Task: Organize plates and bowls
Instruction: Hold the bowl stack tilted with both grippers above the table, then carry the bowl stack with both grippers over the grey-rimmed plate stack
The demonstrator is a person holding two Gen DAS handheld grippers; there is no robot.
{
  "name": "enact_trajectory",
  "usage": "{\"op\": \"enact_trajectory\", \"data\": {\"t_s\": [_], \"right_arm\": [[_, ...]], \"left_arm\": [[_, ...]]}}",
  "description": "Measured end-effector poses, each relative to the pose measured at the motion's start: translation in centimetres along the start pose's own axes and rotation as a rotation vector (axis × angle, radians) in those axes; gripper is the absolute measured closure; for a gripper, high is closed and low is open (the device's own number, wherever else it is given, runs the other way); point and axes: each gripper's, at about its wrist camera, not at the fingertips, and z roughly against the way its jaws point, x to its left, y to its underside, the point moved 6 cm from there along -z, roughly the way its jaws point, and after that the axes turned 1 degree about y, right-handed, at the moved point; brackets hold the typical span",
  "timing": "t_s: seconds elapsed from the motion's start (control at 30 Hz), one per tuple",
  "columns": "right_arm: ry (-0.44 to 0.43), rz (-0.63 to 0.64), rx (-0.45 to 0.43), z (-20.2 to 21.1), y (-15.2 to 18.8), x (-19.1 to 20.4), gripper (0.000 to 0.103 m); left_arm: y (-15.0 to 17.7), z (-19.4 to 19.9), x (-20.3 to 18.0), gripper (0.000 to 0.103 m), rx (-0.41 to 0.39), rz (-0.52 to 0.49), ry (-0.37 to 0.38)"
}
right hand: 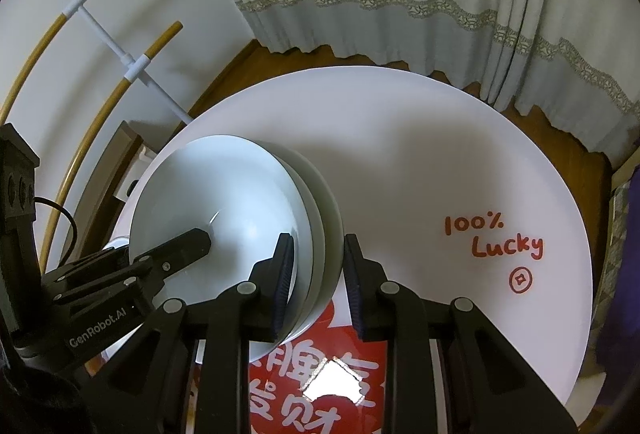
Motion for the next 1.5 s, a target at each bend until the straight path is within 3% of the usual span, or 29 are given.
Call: {"op": "enact_trajectory", "data": {"t_s": [0.87,1.5], "right_arm": [[-0.019,0.020,-0.063,5.6,1.2,2.5,0.078],[-0.052,0.074,-0.103,9.2,4.5,9.4,0.078]], "left_arm": [[2.2,8.3,-0.4,0.082,-0.069,-0.026,-0.006],[7.2,17.0,3.9,0.082,-0.130,0.006,-0.028]]}}
